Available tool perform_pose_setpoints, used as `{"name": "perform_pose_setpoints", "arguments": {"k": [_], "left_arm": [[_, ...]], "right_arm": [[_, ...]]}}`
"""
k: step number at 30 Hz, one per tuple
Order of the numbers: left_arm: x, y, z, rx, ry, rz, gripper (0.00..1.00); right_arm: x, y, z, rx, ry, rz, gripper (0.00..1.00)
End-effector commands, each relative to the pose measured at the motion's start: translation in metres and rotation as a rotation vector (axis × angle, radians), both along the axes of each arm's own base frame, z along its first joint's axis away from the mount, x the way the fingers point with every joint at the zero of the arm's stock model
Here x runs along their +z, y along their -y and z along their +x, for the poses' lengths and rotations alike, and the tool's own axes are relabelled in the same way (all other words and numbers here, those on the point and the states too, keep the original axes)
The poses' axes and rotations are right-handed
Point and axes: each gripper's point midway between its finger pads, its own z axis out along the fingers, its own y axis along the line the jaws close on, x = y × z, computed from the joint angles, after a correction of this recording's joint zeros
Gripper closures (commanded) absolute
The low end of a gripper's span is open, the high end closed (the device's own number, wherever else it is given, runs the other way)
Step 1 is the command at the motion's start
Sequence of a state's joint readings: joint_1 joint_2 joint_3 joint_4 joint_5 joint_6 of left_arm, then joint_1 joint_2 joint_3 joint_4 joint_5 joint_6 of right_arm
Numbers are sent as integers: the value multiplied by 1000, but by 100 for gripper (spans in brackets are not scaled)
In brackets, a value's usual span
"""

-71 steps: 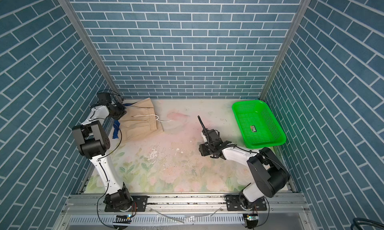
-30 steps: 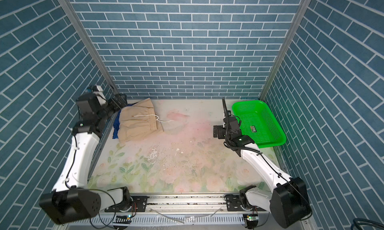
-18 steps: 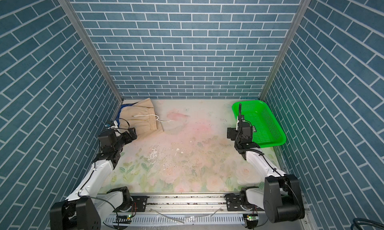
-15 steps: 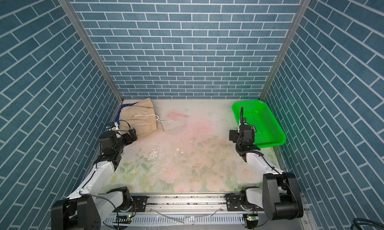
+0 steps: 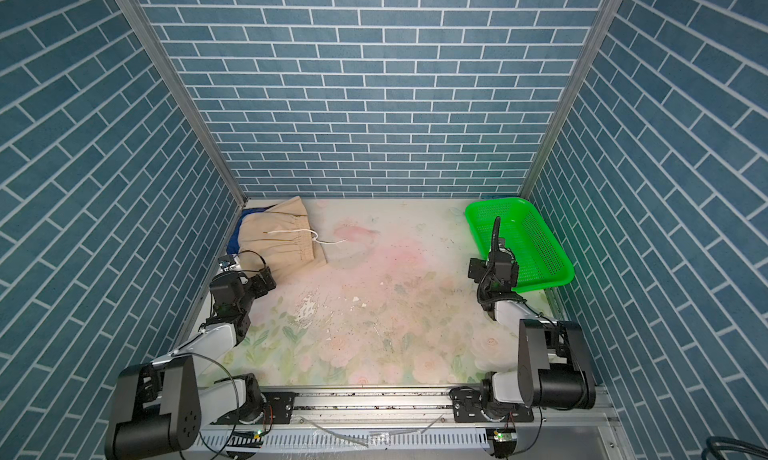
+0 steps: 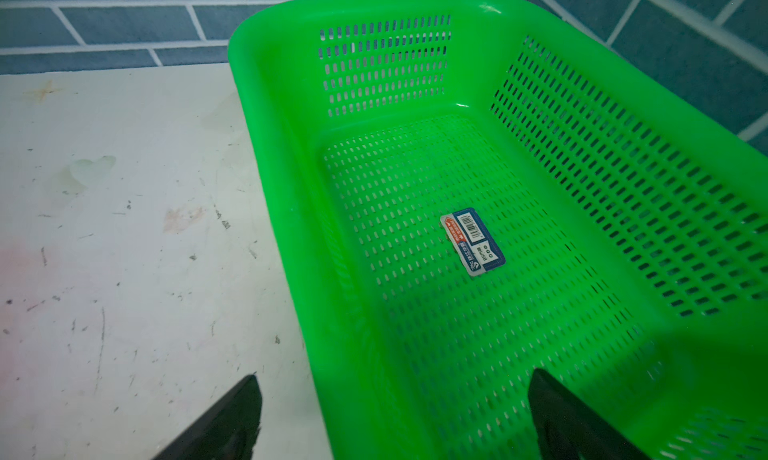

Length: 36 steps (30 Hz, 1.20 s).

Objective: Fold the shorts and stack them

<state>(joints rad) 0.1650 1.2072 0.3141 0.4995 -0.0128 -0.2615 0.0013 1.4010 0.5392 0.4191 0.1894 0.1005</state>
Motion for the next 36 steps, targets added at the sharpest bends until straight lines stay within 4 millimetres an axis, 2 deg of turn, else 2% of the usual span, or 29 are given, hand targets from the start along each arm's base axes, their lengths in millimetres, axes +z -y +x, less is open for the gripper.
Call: {"name": "perform_pose_setpoints", "arguments": {"k": [1,9,11,14,17,20,21,23,26,27,29,32,36], "left_arm": [[10,-3,11,1,71,30,0],[16,-9,27,-6,84,92,0],[20,-9,25,-6,126,117,0],[20,-13,11,24,238,124,0],[21,-12,6,23,275,131,0],[20,-8,5,2,285,136,0],[21,-5,5,-17,291,138,0],[21,6,10,-88,296,149,0],[9,42,28,-290,274,187,0],[14,53,32,-355,302,183,0],[7,44,36,-289,217,201,0],[2,48,47,-296,154,218,0],[2,49,49,-292,142,226,0]], "right_arm": [[-15,4,2,-13,-60,63,1],[-9,22,13,-76,6,32,1],[-11,28,17,-100,11,23,1],[-16,15,24,-14,-18,43,1],[-12,-2,17,90,56,61,1],[-10,9,-3,22,226,46,1],[-9,9,-9,24,236,54,1],[-8,7,-5,44,243,55,1],[-14,-7,6,133,163,62,1],[-15,-16,7,190,150,65,1],[-15,-21,6,219,153,77,1],[-15,-22,7,224,156,83,1],[-15,-22,7,224,154,80,1]]}}
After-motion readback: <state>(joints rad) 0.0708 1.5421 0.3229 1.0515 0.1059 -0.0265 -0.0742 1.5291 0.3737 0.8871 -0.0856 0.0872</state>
